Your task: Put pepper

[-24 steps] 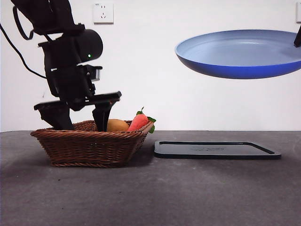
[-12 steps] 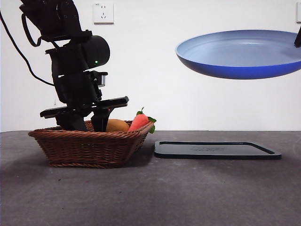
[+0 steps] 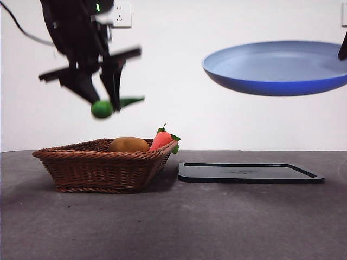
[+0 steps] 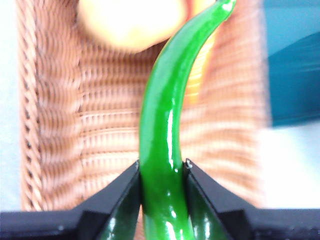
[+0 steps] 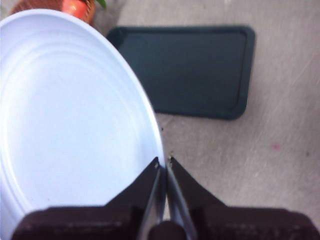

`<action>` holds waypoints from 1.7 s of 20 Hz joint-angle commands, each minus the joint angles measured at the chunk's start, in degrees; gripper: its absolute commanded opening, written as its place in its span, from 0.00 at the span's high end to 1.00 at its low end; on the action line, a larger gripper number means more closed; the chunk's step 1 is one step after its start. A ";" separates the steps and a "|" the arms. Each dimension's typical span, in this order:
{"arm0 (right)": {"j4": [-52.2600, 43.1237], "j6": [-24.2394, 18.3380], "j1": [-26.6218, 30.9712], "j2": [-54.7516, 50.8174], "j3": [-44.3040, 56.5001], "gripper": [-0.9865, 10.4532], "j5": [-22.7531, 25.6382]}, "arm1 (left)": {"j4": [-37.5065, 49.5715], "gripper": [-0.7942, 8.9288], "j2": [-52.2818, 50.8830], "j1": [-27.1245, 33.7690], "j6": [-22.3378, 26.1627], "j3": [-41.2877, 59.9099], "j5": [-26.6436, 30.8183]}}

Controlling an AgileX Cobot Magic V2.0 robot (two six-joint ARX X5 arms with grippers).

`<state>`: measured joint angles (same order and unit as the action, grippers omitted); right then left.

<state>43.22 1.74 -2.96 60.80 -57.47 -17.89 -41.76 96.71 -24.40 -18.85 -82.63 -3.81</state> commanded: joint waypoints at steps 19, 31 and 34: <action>-3.72 12.81 -9.99 19.08 -1.11 0.91 -6.05 | 3.76 0.80 7.39 -19.89 9.05 -1.31 -5.25; -3.74 11.65 -9.97 19.08 -1.11 0.91 -6.12 | 3.98 0.72 7.08 -19.89 9.03 -1.33 -5.70; -3.67 11.45 -9.84 19.08 -1.11 0.91 -6.05 | 3.08 0.69 4.28 -19.85 9.03 -1.88 -5.70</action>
<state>40.23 13.52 -12.73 79.33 -57.47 -23.53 -38.92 101.19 -43.68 -10.50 -82.94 -9.45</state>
